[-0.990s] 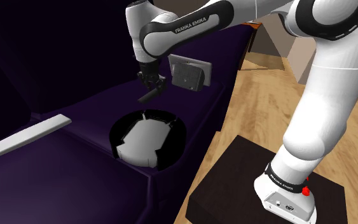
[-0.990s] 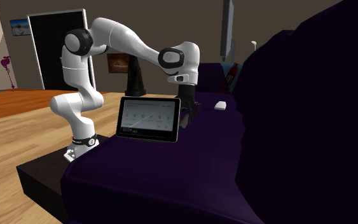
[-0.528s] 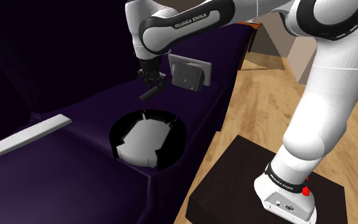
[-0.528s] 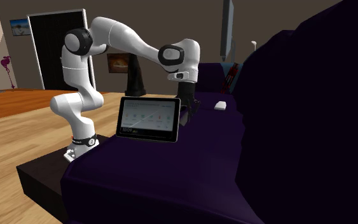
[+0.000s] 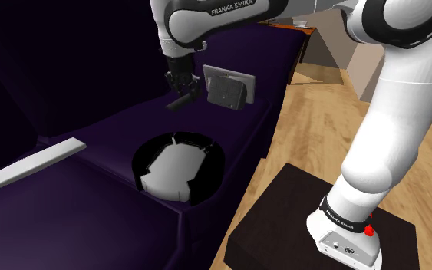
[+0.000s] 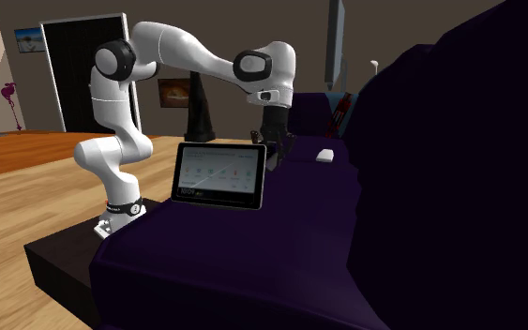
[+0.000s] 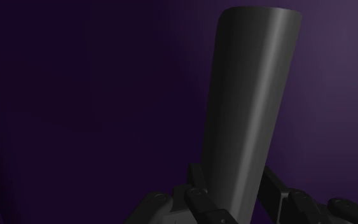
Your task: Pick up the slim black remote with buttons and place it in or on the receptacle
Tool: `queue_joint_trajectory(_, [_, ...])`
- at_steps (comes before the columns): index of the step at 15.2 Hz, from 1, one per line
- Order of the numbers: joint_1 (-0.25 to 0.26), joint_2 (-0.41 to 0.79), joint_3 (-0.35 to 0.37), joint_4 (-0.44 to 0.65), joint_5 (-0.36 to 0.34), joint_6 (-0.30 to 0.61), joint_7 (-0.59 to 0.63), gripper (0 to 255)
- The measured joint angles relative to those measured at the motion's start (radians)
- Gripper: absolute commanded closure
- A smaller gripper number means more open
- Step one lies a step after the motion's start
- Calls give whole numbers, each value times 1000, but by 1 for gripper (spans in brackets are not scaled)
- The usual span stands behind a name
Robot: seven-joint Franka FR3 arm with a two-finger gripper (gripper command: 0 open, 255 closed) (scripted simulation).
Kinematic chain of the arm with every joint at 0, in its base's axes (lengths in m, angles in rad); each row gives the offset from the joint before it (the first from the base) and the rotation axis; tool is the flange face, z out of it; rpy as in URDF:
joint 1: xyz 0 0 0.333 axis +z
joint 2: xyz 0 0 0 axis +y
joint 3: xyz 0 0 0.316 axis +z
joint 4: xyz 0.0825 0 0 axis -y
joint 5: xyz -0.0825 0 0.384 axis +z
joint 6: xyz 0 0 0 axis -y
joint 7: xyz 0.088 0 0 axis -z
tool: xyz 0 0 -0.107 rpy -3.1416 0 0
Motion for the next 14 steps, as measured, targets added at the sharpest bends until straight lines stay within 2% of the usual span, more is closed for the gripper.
queue_joint_trajectory(11, [9, -3, 5, 143, 8, -141, -33, 255])
queue_joint_trajectory(14, [15, -31, 14, 129, 24, -154, -22, 255])
